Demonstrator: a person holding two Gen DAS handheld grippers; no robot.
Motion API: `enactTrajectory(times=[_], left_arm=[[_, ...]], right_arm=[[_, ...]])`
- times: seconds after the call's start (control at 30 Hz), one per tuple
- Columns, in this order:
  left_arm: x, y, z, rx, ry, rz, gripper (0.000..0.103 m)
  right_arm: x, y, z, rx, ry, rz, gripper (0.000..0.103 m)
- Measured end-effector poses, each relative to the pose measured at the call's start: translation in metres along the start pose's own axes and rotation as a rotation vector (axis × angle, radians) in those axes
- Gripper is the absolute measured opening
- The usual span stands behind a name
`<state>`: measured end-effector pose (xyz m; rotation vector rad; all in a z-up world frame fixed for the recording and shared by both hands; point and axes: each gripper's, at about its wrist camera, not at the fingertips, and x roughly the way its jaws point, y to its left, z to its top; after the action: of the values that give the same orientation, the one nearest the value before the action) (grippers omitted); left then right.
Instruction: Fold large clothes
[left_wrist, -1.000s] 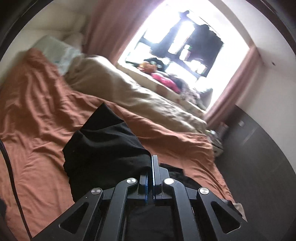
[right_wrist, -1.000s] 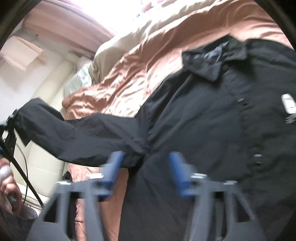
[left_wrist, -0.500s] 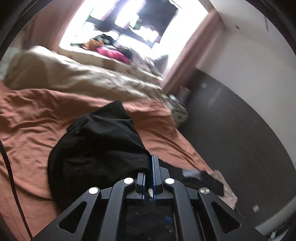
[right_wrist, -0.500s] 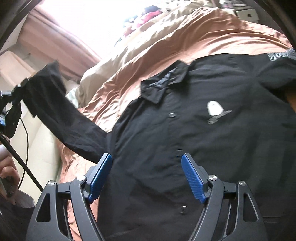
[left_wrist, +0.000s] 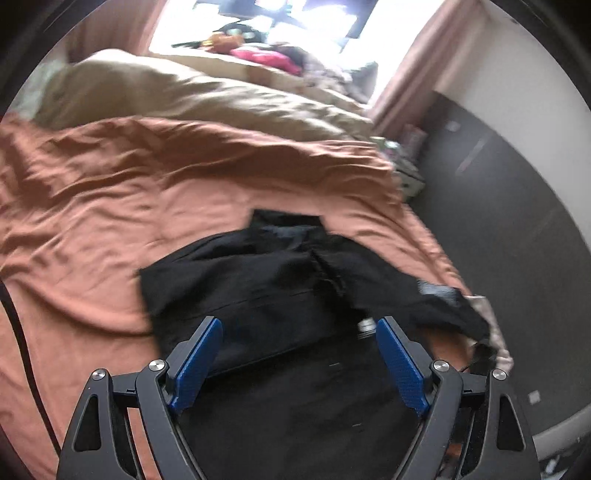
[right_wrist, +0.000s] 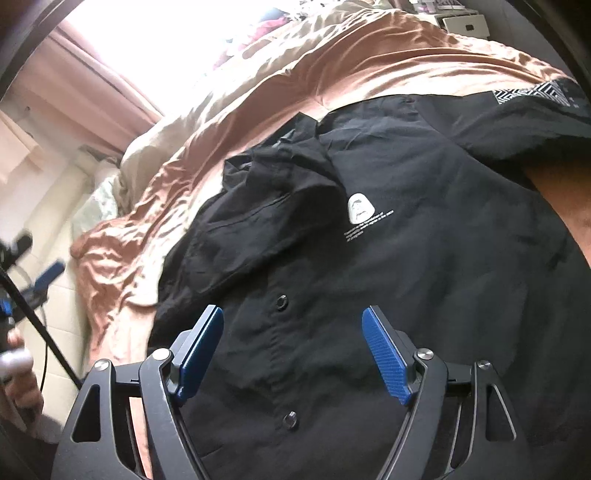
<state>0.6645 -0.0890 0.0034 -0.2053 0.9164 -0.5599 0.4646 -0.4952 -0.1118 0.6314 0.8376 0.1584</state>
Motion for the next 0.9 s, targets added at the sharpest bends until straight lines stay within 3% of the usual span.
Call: enactTrajectory(times=[0.13,0.33,0.47,0.63,0.73,0.77,0.83,0.9], left_arm=[[0.014,0.046,-0.020,-0.078,0.044,0.088,0.086],[0.038,0.087,-0.051,-0.153,0.129,0.151,0.075],[0.061,0.104,-0.067,-0.165,0.174,0.177,0.072],[0.082,0.112,-0.081,-0.173,0.226,0.188,0.059],[0.095,0.116,-0.085,-0.151,0.264,0.231,0.040],[0.098,0.119,-0.086,-0.149,0.278,0.245,0.029],[0.102,0.126,-0.089,-0.170,0.293,0.233,0.025],[0.102,0.128,-0.091,-0.172,0.290,0.226,0.020]], right_arm=[[0.017,0.016,0.020,-0.082,-0.017,-0.117,0.076],[0.061,0.055,0.038,-0.260,0.025,-0.285,0.076],[0.080,0.086,0.040,-0.356,0.026,-0.297,0.076],[0.126,0.107,0.038,-0.470,0.073,-0.372,0.076],[0.145,0.105,0.038,-0.533,0.078,-0.432,0.074],[0.147,0.104,0.043,-0.546,0.064,-0.439,0.053],[0.141,0.098,0.050,-0.542,0.044,-0.464,0.019],[0.127,0.092,0.055,-0.505,0.005,-0.450,0.010]])
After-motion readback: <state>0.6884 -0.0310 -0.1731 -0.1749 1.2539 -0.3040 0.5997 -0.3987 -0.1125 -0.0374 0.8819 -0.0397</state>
